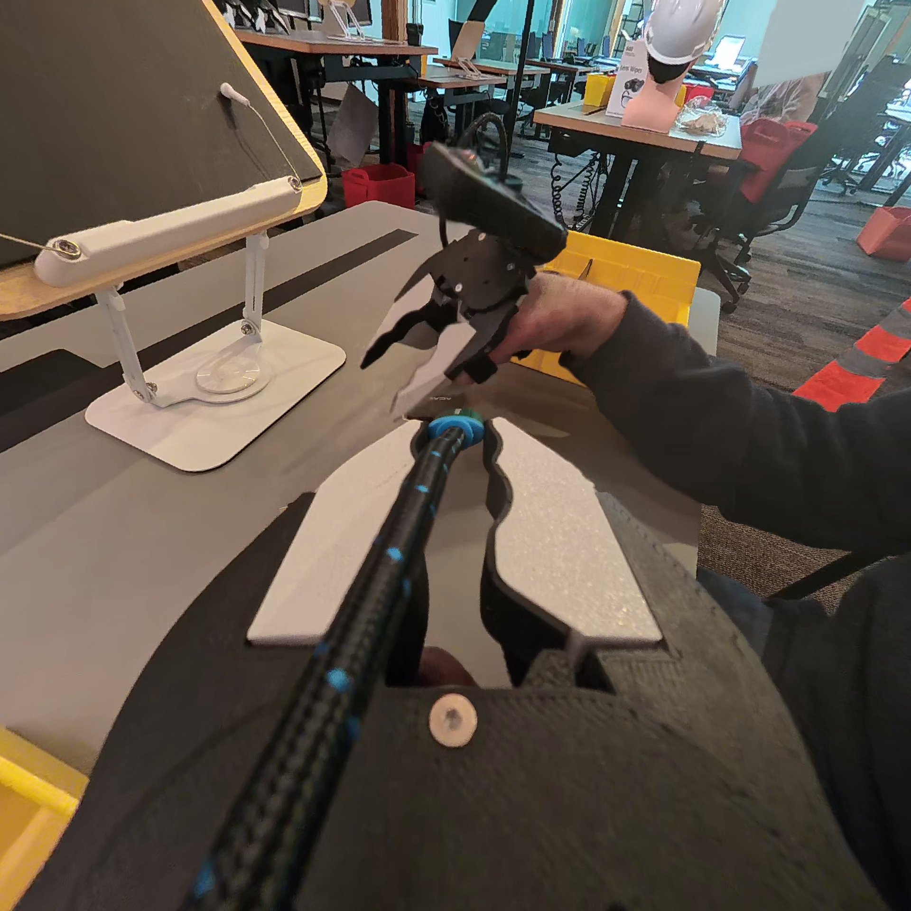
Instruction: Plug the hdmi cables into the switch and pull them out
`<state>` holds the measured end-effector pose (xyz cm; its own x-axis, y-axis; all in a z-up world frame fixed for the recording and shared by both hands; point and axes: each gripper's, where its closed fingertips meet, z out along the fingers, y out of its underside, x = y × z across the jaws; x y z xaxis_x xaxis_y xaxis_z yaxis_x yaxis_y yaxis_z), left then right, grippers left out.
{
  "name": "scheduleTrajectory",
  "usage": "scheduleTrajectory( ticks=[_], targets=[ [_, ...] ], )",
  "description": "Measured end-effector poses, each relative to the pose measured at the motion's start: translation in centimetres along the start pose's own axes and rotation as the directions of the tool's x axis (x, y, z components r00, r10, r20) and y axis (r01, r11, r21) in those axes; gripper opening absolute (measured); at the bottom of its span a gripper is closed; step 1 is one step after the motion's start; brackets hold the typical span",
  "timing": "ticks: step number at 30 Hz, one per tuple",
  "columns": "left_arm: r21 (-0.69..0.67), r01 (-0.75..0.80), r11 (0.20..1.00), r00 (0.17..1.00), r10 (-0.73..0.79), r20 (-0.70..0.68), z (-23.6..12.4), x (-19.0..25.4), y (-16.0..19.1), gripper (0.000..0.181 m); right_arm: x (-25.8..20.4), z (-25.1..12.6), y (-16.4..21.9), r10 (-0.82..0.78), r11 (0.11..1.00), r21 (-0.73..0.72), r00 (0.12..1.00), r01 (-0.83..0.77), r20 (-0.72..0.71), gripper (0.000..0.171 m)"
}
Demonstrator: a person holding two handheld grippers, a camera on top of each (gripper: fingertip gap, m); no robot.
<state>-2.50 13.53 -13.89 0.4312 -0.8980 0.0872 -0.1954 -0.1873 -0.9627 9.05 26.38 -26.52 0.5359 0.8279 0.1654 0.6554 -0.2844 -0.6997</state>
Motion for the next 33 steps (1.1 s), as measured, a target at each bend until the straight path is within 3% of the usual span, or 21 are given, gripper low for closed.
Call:
scheduleTrajectory(
  ticks=[4,8,13,16,21,24,28,33],
  targets=[
    [-0.004,0.0,1.0,1.0,0.0,0.0,0.1,0.0,0.1,0.02,1.5,0.4,4.7,-0.018,0.964,-0.265,0.993,-0.012,-0.113,0.082],
    [-0.011,0.005,1.0,1.0,-0.005,-0.002,0.2,-0.1,0.3,0.02,1.9,0.2,7.2,0.029,0.931,-0.359,0.993,-0.07,-0.118,0.082],
    [-0.012,0.01,1.0,1.0,-0.011,-0.009,0.2,-0.1,0.5,0.02,1.6,0.2,8.1,0.161,0.928,-0.333,0.986,-0.167,-0.045,0.066],
    [-0.011,0.008,1.0,1.0,-0.009,-0.013,0.2,0.1,0.4,0.02,0.8,0.6,7.5,0.127,0.947,-0.3,0.992,-0.115,0.021,0.066],
    [-0.009,0.0,1.0,1.0,0.0,-0.013,0.2,0.4,0.1,0.02,-1.8,1.9,5.3,-0.061,0.976,-0.199,0.988,0.089,0.141,0.065],
    [-0.004,-0.004,1.0,1.0,0.003,-0.017,0.2,0.5,-0.1,0.02,-5.2,2.6,3.6,-0.224,0.964,-0.086,0.941,0.252,0.256,0.065],
    [-0.006,-0.007,1.0,1.0,0.007,-0.021,0.1,0.7,-0.1,0.02,-7.6,3.1,1.2,-0.377,0.924,0.041,0.892,0.38,0.249,0.068],
    [-0.001,-0.012,1.0,1.0,0.012,-0.014,-0.2,0.6,-0.3,0.02,-7.5,2.7,2.5,-0.239,0.957,-0.095,0.932,0.274,0.274,0.088]
  ],
)
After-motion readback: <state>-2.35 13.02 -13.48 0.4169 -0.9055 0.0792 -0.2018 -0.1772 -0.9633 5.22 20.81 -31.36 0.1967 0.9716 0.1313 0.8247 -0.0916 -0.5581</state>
